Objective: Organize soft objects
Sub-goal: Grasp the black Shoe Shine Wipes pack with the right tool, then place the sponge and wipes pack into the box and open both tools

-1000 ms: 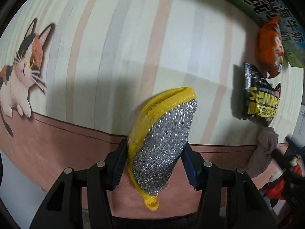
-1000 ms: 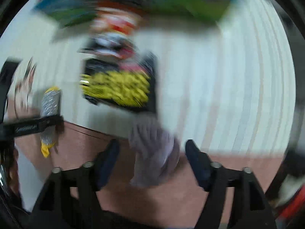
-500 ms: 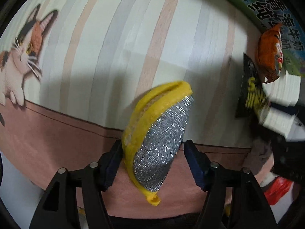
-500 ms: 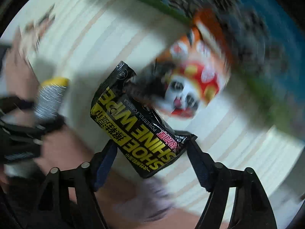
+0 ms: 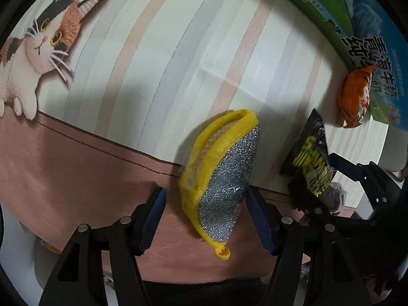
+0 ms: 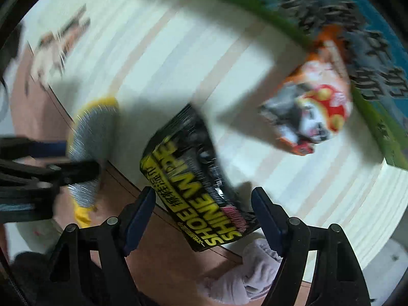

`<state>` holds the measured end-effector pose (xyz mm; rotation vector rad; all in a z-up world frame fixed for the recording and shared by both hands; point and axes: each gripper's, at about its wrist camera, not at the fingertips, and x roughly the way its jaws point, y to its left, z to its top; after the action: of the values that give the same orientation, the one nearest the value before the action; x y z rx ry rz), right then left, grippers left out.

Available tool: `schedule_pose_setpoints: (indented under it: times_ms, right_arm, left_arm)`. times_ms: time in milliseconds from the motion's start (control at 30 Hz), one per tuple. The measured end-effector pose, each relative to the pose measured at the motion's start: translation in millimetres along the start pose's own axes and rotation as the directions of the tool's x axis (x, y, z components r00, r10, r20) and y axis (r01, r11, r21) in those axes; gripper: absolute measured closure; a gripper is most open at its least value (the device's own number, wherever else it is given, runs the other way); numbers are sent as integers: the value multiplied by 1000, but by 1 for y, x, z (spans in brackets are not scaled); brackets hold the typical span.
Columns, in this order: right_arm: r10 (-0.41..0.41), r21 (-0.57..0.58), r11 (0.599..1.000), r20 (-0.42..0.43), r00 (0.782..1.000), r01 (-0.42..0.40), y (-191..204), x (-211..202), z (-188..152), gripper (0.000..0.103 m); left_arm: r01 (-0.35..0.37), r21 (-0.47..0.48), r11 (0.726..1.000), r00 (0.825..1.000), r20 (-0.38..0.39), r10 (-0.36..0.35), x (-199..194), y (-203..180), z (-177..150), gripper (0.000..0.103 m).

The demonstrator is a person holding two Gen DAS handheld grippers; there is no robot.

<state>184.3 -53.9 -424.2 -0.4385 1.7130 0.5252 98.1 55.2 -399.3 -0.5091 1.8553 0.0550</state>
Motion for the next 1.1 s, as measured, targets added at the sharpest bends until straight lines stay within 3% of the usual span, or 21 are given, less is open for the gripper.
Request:
schedule_pose_setpoints:
  times_ms: [100,200,233,300,467,533,600,667,733,833,900,1000,1100]
  right_arm:
    - [-20,137,990,-27,999,24,-5,7,-3,38]
    - [121,354,930,-36,992,-100,-24,10,-14,42]
    - [205,428,886,-16,979,-178,-32,11,-21,42]
    - [280,497,830,23,960,-254,-39,11,-29,41]
    - [222,503,839,34,974,-209,-46,14,-26,34]
    - [173,488,857,34,984,-167,-28,15,-18,32]
    - [96,468,878,26,995,-97,-7,18,-11,34]
    - [40,463,885,19,999,-44,5,19,-8,41]
    - [3,448,894,11,1000,-7,14,20,-6,52]
    - [65,456,887,26,998,-70,25,13,-13,57]
    - [84,458,883,67,994,-105,5,-12,-36,58]
    - [98,453,875,179,979,-170,-19,-73,-58,58]
    - [95,449,864,299,949,-228,-39,-137,-61,58]
  left_arm:
    - [-29,32,999,1000,7,29,-3,-9,-2,40]
    - [-66,73,995,998,3,66,1,-18,-3,40]
    - [-78,85,993,997,1,78,6,-23,-5,40]
    - [-106,104,989,994,4,106,14,-29,-4,40]
    - [-190,153,970,982,33,187,28,-46,-4,42]
    - [-264,185,947,964,92,250,26,-65,2,52]
    - [-291,216,932,955,126,269,26,-75,-1,55]
    - [-315,233,920,946,149,286,26,-81,-4,57]
    - [-303,232,924,950,153,273,25,-89,-5,58]
    - [-270,242,932,956,184,229,-4,-104,-13,58]
    - [-220,256,941,961,223,164,-37,-121,-12,58]
    - [-170,283,944,948,309,78,-93,-150,-6,58]
    - [-113,331,937,933,359,-14,-149,-182,7,58]
